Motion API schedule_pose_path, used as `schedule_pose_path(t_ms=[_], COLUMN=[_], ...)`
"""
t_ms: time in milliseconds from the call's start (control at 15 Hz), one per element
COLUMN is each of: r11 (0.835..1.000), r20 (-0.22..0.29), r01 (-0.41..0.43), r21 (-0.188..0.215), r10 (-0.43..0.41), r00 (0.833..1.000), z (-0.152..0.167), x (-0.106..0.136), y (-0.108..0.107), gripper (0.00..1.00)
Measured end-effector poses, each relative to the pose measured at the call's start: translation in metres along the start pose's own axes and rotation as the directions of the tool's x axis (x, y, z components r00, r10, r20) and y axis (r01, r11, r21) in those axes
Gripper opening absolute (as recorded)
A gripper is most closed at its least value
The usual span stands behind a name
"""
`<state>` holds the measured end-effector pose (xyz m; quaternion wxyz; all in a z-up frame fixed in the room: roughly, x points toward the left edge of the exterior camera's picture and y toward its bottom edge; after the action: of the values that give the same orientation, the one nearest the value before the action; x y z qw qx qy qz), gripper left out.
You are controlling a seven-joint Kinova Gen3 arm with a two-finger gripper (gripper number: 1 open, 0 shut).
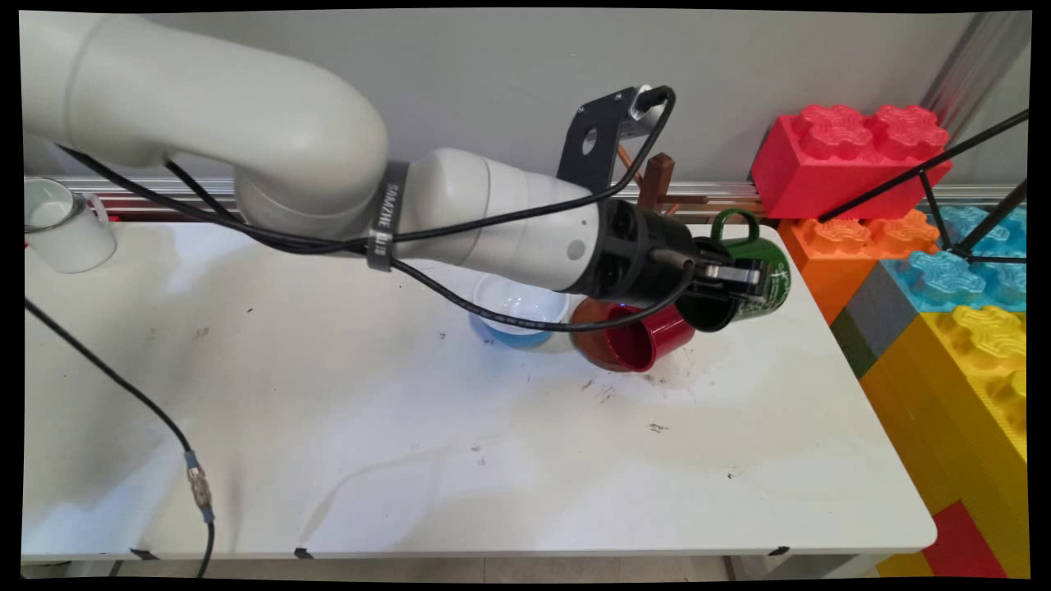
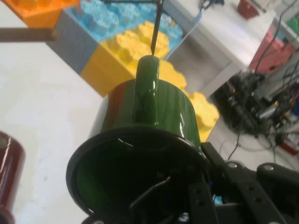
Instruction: Place the picked object on the table
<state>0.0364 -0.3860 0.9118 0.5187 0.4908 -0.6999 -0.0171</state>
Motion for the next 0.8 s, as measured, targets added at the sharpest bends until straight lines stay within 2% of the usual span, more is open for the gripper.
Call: schedule_pose_path(t_ms=[467,667,800], r11=[0.997,0.993,0.986], r20=[0.111,0.153,0.190], r01=[-0.073,-0.116,-0.164], r21=[0.022,0.016,0.010], r10=[0.070,0.112,0.159], r00=[0.991,0.982,0.969], z=[-0.025,-0.033,-0.040], x=[0.006,0.009,0.012], y=[0.007,0.011,0.014], gripper=[0.00,0.00,0.00])
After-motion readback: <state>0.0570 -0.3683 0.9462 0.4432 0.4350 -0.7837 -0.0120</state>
